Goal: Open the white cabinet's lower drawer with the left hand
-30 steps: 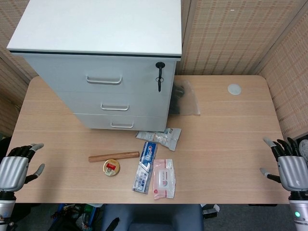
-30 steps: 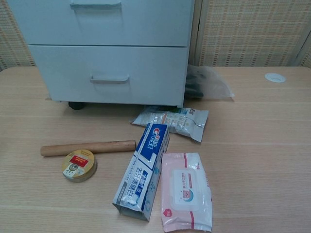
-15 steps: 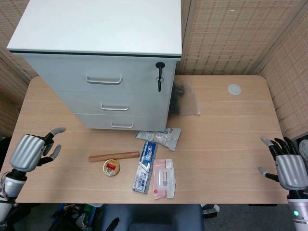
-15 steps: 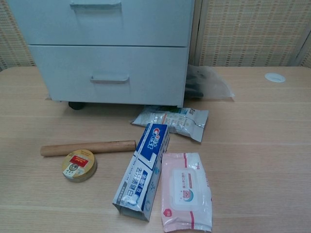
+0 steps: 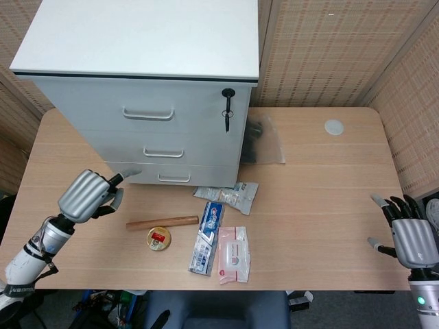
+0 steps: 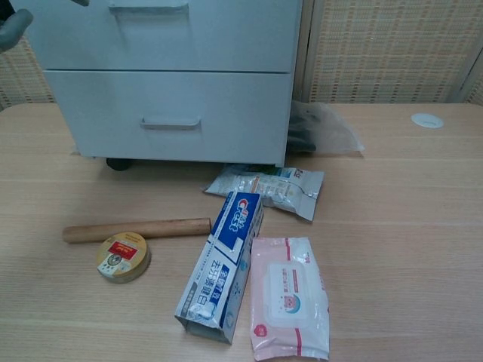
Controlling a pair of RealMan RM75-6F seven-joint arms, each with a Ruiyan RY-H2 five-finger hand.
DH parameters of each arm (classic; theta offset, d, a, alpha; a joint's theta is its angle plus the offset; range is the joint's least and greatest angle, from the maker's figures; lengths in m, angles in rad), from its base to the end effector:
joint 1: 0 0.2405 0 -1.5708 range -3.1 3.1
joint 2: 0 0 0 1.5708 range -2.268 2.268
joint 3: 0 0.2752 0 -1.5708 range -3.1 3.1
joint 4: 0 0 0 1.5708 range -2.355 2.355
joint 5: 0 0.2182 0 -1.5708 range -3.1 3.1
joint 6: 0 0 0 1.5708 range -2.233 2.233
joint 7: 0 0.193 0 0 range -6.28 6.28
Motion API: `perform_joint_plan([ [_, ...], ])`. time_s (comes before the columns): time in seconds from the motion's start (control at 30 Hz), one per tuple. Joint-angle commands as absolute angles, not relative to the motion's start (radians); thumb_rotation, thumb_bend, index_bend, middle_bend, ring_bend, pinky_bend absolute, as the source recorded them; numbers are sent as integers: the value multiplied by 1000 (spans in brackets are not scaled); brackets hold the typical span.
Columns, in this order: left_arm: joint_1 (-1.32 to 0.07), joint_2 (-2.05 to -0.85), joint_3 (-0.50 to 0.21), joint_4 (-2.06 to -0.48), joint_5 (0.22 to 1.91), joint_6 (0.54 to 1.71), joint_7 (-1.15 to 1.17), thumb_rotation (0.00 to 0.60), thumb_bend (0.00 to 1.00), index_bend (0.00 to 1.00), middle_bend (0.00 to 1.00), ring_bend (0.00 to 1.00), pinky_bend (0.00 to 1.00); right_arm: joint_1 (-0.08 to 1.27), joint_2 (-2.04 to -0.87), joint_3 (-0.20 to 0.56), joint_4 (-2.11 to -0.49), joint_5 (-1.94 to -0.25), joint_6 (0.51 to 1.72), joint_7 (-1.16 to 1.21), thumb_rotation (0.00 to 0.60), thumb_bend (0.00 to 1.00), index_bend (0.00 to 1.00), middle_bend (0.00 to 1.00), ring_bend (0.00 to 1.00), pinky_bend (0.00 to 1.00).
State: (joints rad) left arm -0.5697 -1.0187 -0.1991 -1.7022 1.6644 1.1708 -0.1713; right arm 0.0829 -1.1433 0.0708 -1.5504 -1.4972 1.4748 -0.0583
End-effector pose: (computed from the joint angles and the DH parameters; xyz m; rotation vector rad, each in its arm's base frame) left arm -0.1431 0.3655 0.1449 -1.8928 -0.6930 -1.2878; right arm -0.3414 -0.2369 0.1602 1.3991 -0.8260 0.8402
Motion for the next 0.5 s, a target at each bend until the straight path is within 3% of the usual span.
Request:
perform_joint_plan([
  [0.03,-607,-1042,-221,-1708,1631,1139,-158,600,678,159,987,994,1000,84,-1144,71,-1547,-1495,1471,-55,600,45,163,264,152,84],
  [0.5,-697,-1085,-243,-1670,1534,1050,-126,600,678,160,989,996,1000,74,-1145,69,-1532,-1478,1471,-36,600,46,162,264,152,84],
])
